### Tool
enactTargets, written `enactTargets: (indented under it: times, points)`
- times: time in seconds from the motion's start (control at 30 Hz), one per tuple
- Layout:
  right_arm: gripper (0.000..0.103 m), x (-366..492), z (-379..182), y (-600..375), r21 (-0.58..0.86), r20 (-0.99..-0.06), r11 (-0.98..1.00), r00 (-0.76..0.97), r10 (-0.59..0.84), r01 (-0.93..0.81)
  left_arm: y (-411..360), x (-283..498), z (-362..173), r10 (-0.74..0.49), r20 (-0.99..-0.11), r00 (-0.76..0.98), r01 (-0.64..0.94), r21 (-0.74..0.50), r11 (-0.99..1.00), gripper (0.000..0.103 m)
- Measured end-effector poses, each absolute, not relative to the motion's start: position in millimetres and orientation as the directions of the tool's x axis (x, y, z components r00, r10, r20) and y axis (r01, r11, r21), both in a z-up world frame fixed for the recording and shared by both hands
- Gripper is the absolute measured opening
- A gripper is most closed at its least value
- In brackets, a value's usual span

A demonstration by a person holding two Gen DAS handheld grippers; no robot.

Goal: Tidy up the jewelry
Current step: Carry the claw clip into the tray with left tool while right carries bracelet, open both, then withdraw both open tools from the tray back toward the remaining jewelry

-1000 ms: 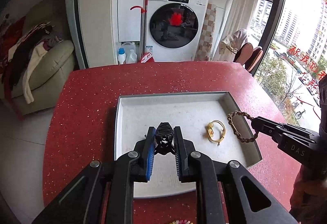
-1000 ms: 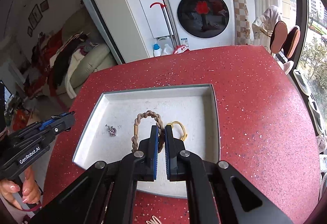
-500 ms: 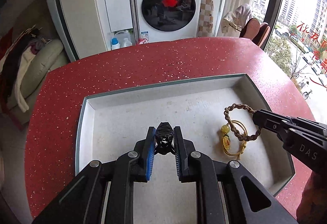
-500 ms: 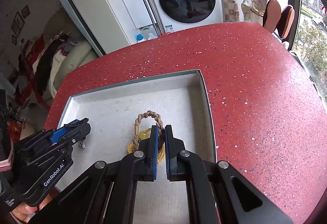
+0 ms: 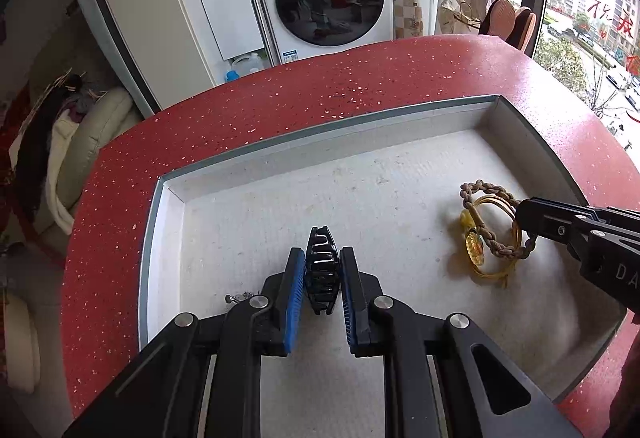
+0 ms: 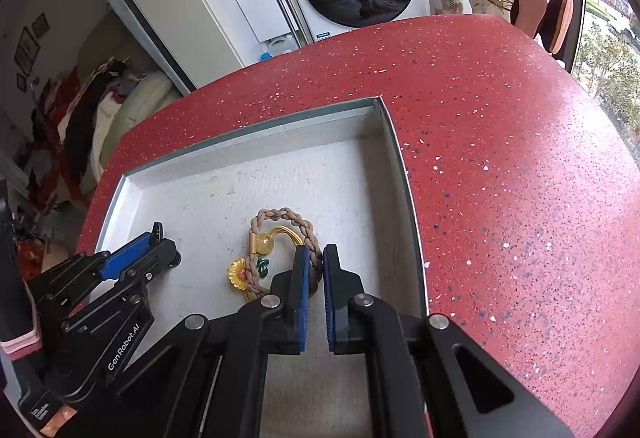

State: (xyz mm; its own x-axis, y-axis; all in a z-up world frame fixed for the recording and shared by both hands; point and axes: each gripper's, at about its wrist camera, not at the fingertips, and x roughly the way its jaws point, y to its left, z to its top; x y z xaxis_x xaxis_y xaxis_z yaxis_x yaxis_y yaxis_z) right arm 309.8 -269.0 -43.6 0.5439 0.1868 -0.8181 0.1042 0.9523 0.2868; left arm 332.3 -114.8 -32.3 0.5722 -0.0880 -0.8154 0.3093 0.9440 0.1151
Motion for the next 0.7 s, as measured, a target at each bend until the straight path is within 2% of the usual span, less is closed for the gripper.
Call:
enactTargets:
  times: [0.1, 0.13, 0.17, 0.2, 0.23, 0.27, 0.5, 0.7]
  points:
    - [0.021, 309, -43, -271, 0.304, -0.814, 0.947, 0.546, 0.199, 0.108, -113, 332, -30, -0.09, -0.811, 0.578, 0.303, 0.111, 0.946, 0.037]
    - [0.034, 308, -42, -272, 0.315, -0.808, 0.943, 0.551, 0.207, 0.108, -112, 331, -29, -0.093, -0.81, 0.578, 0.302, 0.107, 0.947, 0.037]
    - [0.046, 306, -40, -273, 0.329, -0.8, 0.938, 0.559, 0.217, 0.108, -112, 331, -27, -0.096, -0.81, 0.578, 0.301, 0.103, 0.948, 0.046]
    - [0.05, 304, -37, -274, 0.346, -0.789, 0.932, 0.571, 0.228, 0.107, -112, 331, -26, -0.099, -0.811, 0.577, 0.298, 0.096, 0.95, 0.061]
    - [0.051, 302, -35, -275, 0.36, -0.777, 0.927, 0.582, 0.238, 0.103, -110, 330, -24, -0.103, -0.805, 0.584, 0.288, 0.086, 0.954, 0.095]
    - [0.051, 300, -32, -276, 0.371, -0.768, 0.923, 0.592, 0.246, 0.098, -108, 327, -20, -0.111, -0.79, 0.603, 0.278, 0.078, 0.958, 0.103]
    - [0.054, 286, -12, -275, 0.416, -0.723, 0.906, 0.634, 0.274, 0.082, -104, 321, -6, -0.115, -0.772, 0.626, 0.272, 0.077, 0.959, 0.103]
    - [0.066, 267, 2, -267, 0.44, -0.694, 0.896, 0.656, 0.297, 0.059, -87, 304, 16, -0.13, -0.739, 0.661, 0.253, 0.056, 0.966, 0.103]
